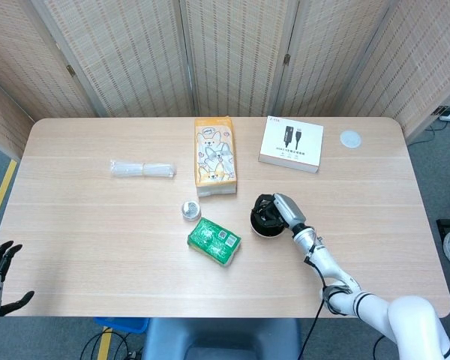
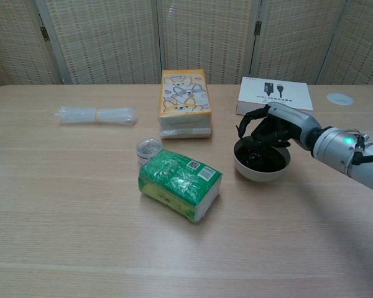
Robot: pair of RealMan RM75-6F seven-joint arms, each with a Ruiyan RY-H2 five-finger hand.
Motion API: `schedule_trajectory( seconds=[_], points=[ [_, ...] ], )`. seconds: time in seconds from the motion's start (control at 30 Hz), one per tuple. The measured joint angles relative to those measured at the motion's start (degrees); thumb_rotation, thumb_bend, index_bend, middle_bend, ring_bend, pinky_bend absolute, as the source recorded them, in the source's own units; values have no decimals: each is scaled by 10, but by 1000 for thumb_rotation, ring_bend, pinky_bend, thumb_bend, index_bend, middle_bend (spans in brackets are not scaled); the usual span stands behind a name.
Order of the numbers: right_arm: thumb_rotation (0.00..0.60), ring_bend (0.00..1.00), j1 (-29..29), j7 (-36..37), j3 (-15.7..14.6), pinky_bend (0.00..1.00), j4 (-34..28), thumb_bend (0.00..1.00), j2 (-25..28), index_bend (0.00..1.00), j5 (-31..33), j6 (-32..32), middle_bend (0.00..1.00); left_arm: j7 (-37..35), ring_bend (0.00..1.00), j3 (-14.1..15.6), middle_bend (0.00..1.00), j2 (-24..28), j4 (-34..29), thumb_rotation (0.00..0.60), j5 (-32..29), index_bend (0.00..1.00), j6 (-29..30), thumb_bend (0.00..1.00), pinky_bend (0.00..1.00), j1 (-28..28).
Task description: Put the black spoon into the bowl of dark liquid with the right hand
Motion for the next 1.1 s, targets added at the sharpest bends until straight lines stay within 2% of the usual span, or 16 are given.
schedule_trajectory(
  seconds=[0.37, 0.57, 0.87, 1.1],
  points=[
    [600, 1000, -30, 12, -37, 1000, -26, 500, 31, 709, -23, 25, 970, -1, 122, 0, 143, -1, 1, 600, 4, 174, 0, 136, 154, -1],
    [600, 1000, -29, 7, -27, 1000, -9, 509, 32, 709, -10, 19, 970, 3, 122, 0, 143, -2, -1, 600, 4, 174, -3, 136, 154, -3],
    [600, 1000, 6, 10, -3, 1000, 29, 509, 0, 714, -1, 0, 970, 7, 122, 0, 143, 0, -5, 600, 0, 174, -8, 135, 154, -5],
    [600, 1000, 5, 23, -21, 1000, 12, 509, 3, 714, -22, 11, 970, 5, 122, 1, 143, 1, -3, 600, -3, 174, -7, 136, 155, -3]
  ],
)
